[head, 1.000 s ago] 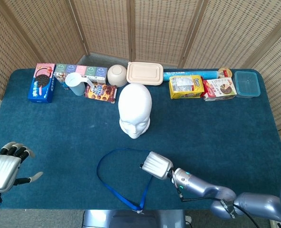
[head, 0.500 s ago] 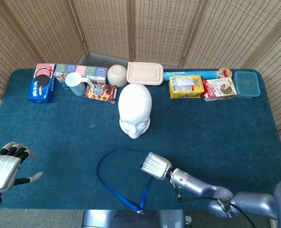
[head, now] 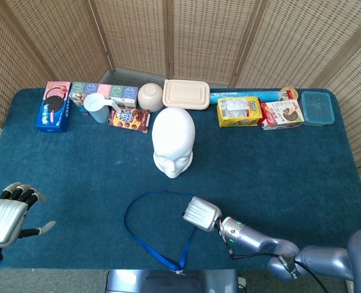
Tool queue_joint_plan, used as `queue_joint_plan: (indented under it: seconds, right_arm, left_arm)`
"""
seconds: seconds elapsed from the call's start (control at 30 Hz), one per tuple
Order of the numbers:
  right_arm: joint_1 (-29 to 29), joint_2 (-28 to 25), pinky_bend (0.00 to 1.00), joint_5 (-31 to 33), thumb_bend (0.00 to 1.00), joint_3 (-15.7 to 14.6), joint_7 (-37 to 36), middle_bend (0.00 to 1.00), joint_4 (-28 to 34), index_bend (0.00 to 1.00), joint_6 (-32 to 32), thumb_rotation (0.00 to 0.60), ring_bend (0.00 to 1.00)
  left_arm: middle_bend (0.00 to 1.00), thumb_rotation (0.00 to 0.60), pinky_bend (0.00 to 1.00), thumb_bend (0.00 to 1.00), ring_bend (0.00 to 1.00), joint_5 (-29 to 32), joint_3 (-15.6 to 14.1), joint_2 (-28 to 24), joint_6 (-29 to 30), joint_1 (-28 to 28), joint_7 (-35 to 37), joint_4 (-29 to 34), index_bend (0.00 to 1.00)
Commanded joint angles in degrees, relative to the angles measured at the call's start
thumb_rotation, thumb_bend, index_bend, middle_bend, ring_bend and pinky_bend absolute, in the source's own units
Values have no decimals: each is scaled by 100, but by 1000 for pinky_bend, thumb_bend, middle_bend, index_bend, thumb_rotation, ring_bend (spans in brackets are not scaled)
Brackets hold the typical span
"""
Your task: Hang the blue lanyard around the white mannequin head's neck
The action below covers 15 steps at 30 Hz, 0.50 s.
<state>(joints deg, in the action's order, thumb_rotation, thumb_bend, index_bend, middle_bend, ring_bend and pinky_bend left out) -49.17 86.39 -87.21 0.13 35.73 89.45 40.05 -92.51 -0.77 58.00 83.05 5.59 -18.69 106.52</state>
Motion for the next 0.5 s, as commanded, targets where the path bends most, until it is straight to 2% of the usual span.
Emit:
queue_joint_plan:
  seconds: [0.03, 0.5]
  right_arm:
    - [1, 9, 1000, -3, 233, -13, -19, 933, 0, 503, 33, 600, 1000]
    - [-39, 103, 1000, 26, 246, -34, -107, 933, -122, 522, 139, 600, 1000]
  left_arm:
    - [395, 354, 192, 72, 258, -9, -4, 0, -2, 5, -10, 8, 425]
    - [395, 352, 192, 73, 258, 22, -13, -23, -34, 27, -57, 31, 426]
